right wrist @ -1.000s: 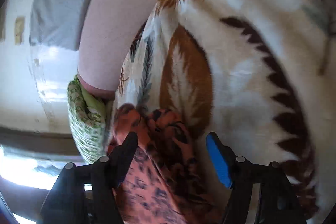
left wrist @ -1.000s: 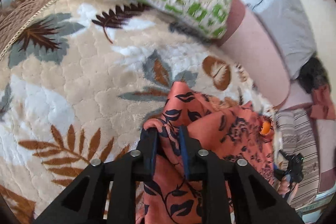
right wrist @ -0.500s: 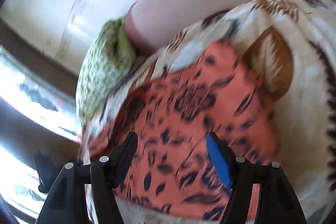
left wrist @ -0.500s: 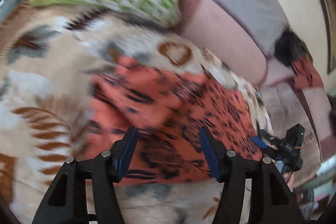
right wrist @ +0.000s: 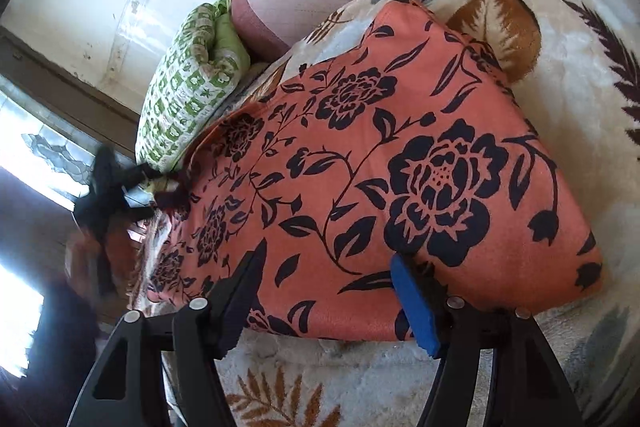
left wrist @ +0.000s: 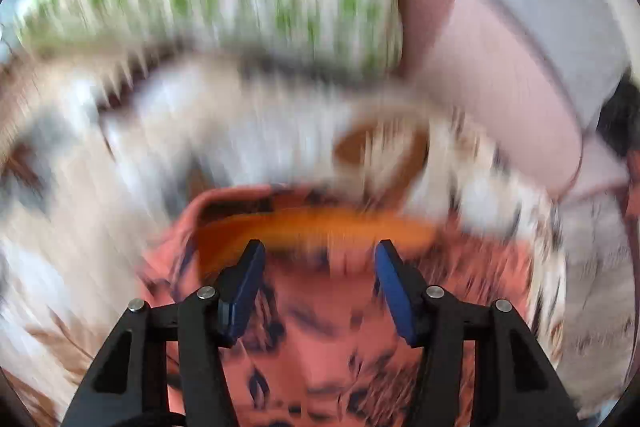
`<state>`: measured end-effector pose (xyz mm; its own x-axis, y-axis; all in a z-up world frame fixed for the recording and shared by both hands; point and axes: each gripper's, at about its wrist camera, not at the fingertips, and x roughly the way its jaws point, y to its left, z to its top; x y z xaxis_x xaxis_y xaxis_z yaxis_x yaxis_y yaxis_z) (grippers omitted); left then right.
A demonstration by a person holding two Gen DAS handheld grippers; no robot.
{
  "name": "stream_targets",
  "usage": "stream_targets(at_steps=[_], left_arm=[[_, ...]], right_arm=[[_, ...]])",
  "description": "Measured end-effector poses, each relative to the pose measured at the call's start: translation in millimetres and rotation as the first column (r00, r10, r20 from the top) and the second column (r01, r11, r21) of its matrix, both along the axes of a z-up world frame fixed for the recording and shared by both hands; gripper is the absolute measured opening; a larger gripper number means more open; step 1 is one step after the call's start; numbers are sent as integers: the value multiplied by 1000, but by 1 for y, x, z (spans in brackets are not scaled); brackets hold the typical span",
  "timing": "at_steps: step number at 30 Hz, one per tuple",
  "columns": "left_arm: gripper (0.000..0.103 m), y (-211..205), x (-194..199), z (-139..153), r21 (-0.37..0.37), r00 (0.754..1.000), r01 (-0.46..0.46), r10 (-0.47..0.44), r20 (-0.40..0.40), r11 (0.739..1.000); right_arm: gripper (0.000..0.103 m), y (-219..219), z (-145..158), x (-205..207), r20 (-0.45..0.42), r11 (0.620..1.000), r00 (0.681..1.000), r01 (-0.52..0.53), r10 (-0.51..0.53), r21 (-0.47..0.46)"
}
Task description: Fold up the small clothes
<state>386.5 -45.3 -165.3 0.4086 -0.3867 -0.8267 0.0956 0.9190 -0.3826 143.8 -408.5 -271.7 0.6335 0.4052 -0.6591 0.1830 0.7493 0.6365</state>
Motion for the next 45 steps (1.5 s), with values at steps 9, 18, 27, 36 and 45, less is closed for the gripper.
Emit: stream_targets(at_steps=[9, 18, 27, 36, 45], left_arm=[[75, 56, -61, 20, -18, 997, 25, -23, 75, 1000], [75, 63, -148, -47, 137, 1000, 16, -16, 4, 990], [76, 74, -162, -36, 239, 999, 30, -24, -28, 971], [76, 33, -157, -39, 125, 1000, 27, -28, 5, 992], [76, 37, -160, -50, 176, 999, 4, 4, -43, 984]], right_arm=[[72, 13, -1, -4, 47, 997, 999, 0, 4, -71], [72, 15, -1, -4, 43, 996, 999, 2, 2, -93], [72, -15, 22, -14, 5, 999, 999, 49, -49, 6], [72, -48, 14, -20, 19, 957, 982, 181, -190, 227], [72, -54, 4, -32, -56, 954, 975, 222, -215, 203]])
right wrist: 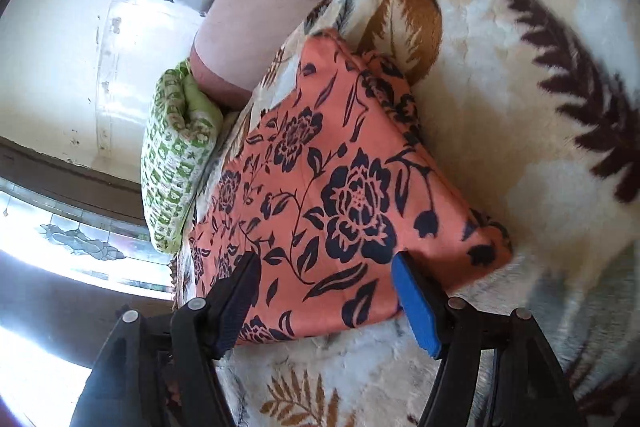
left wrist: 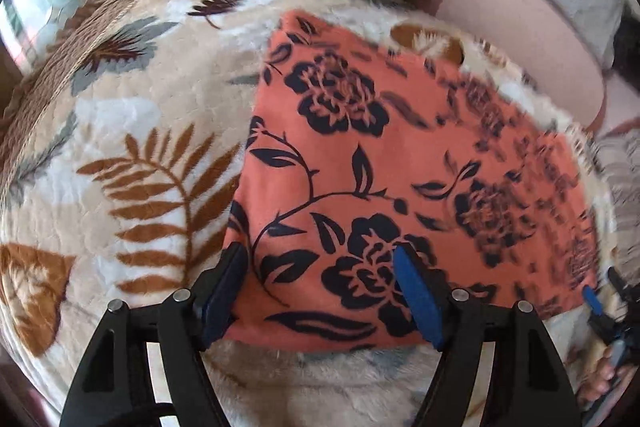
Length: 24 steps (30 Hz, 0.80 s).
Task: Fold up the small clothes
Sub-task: 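Press the folded blouse flat with both grippers open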
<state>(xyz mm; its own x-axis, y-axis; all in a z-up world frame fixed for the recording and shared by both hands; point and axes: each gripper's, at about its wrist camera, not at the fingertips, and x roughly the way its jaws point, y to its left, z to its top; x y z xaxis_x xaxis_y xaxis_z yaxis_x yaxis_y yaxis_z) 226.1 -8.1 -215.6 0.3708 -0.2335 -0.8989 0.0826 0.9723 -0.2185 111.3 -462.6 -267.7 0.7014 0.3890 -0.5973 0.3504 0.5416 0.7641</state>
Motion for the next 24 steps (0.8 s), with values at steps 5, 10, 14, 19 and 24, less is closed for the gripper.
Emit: stream_targets(at_steps=[5, 10, 14, 19, 24], left_arm=[[76, 6, -3, 11, 4, 999, -3, 3, 43, 1000], [79, 20, 2, -30, 27, 997, -26, 28, -73, 999], [79, 32, -5, -12, -21, 997, -48, 47, -56, 999], [79, 53, -31, 12, -99, 997, -71, 70, -15, 993], [79, 49, -56, 5, -230, 993, -101, 84, -84, 968]], right_arm=[[72, -16, 19, 5, 53, 999, 998, 43, -43, -12], [72, -26, -16, 20, -68, 998, 996, 60, -58, 21], [72, -28, -5, 8, -37, 998, 998, 59, -58, 14], [72, -24, 18, -15, 36, 999, 999, 39, -39, 12], [74, -9, 13, -33, 42, 993, 999, 27, -32, 116]])
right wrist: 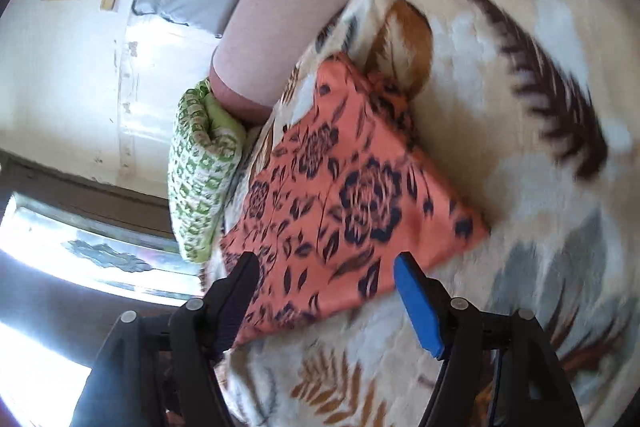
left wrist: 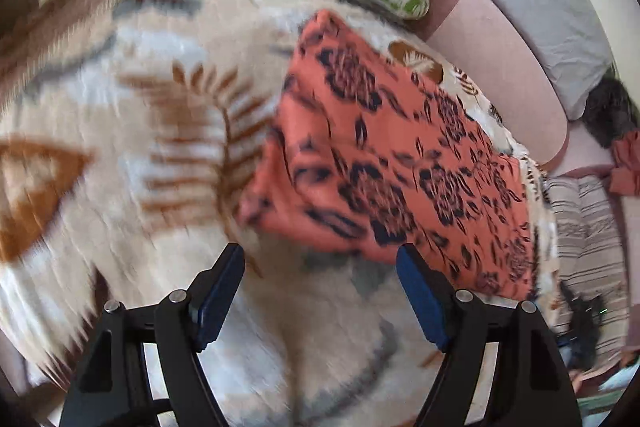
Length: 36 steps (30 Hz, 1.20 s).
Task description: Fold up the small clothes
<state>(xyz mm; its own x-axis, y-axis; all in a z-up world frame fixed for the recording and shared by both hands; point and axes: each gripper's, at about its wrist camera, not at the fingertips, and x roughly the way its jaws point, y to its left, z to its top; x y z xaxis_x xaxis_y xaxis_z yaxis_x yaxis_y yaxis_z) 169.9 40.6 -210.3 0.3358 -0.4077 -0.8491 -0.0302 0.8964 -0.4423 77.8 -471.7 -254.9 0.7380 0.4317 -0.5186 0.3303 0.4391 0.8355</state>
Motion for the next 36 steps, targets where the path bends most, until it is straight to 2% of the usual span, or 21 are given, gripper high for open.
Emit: stream_targets(at_steps=[2, 7, 9, 12, 18, 22, 24, 25, 26, 27, 29, 31, 33, 34, 35, 36], left_arm=[[79, -5, -4, -8, -60, 1000, -10, 9, -24, 998], [79, -15, 13, -26, -122, 993, -106, 97, -73, 987], [79, -19, 22, -33, -135, 986, -150, 139, -88, 979], [78, -23, 34, -38, -125, 977, -204, 193, -95, 971], [77, -19, 44, -34, -210, 949, -314, 310, -53, 926], [77, -22, 44, -33, -211, 944, -321, 329, 0, 923], [74, -24, 42, -35, -212, 939, -332, 344, 23, 919], [66, -25, 42, -37, -198, 937, -335, 347, 34, 921], [64, -24, 41, -39, -192, 936, -337, 350, 38, 922], [64, -23, 40, -40, -198, 935, -338, 352, 42, 920], [68, -24, 40, -42, -201, 936, -335, 350, 44, 921], [70, -24, 39, -42, -196, 938, -333, 344, 28, 922], [68, -24, 37, -42, -193, 938, -342, 347, -5, 920], [65, -24, 34, -41, -189, 937, -344, 350, -5, 920], [54, -24, 32, -40, -171, 937, -346, 350, -3, 923], [48, -24, 30, -41, -155, 935, -351, 355, -3, 924]], right_arm=[[74, 5, -11, -6, -17, 999, 1000, 5, -4, 51], [74, 11, -42, -8, -76, 989, 997, 43, -33, 144], [74, 9, -48, -6, -97, 986, 994, 64, -50, 153], [74, 7, -52, 2, -102, 989, 992, 87, -75, 123], [75, 2, -54, 29, -96, 987, 986, 141, -134, 78], [75, 5, -50, 46, -60, 984, 982, 179, -178, 8], [65, 7, -48, 53, -30, 980, 979, 200, -201, -19], [44, 8, -49, 57, -25, 979, 979, 201, -202, -34], [22, 8, -54, 62, -50, 978, 978, 200, -203, -58], [20, 9, -61, 64, -69, 978, 976, 203, -207, -54], [19, 8, -64, 61, -49, 974, 973, 225, -227, -38], [19, 11, -57, 62, -45, 976, 978, 200, -205, -84], [18, 11, -56, 61, -45, 977, 979, 193, -198, -85], [18, 10, -57, 61, -49, 978, 979, 193, -197, -77], [18, 10, -59, 61, -53, 979, 979, 191, -195, -68], [18, 9, -61, 61, -54, 980, 980, 188, -192, -61]])
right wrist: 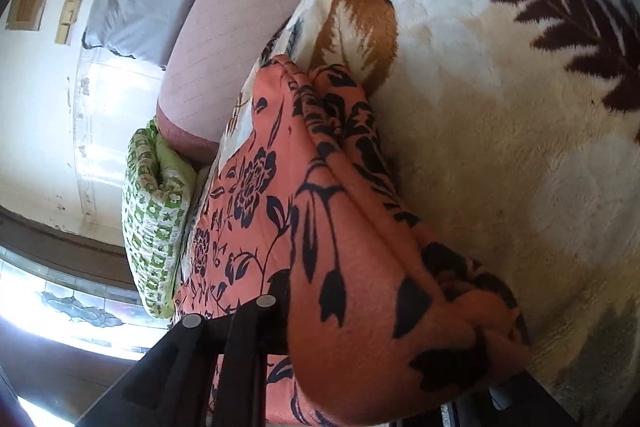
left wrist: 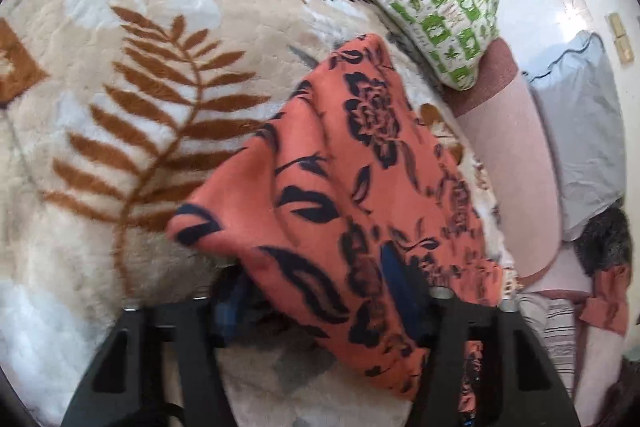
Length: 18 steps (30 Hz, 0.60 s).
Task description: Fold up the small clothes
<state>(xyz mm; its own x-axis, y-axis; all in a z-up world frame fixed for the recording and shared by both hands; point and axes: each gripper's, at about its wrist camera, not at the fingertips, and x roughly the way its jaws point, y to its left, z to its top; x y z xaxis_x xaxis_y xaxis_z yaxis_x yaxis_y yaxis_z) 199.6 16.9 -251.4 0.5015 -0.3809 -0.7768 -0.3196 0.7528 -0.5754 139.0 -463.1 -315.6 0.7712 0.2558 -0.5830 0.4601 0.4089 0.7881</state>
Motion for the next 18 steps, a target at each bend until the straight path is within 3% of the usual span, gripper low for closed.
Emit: stream_targets(at_steps=[2, 5, 6, 8, 10, 12, 13, 18], left_arm=[[42, 4, -8, -5, -22, 1000, -23, 22, -5, 1000], [42, 5, -11, -10, -33, 1000, -30, 30, -3, 999], [45, 4, -9, -10, -44, 999, -37, 36, -8, 998], [66, 4, -5, -10, -93, 998, -68, 67, -9, 993], [67, -1, 0, -6, -86, 997, -79, 79, -4, 993], [55, -6, 5, -5, -35, 997, -81, 80, -15, 996], [36, -7, 6, -4, -3, 996, -89, 89, -24, 996], [22, -1, 6, -2, -9, 998, -63, 63, -20, 998]], right_arm=[[18, -1, -1, -2, 4, 1000, 1000, -6, 6, -3], [19, 1, -2, -1, 4, 1000, 1000, -18, 18, -26], [19, 2, -2, -1, 5, 999, 1000, -18, 18, -27], [18, 1, -2, -1, 9, 1000, 1000, -20, 20, -23], [19, 1, -3, -2, 14, 999, 1000, -25, 25, -22], [18, 0, -3, -2, 13, 999, 999, -36, 36, -18], [18, -1, -1, -1, 11, 999, 999, -45, 45, -20], [17, 2, 25, -3, 29, 991, 996, -77, 80, -111]])
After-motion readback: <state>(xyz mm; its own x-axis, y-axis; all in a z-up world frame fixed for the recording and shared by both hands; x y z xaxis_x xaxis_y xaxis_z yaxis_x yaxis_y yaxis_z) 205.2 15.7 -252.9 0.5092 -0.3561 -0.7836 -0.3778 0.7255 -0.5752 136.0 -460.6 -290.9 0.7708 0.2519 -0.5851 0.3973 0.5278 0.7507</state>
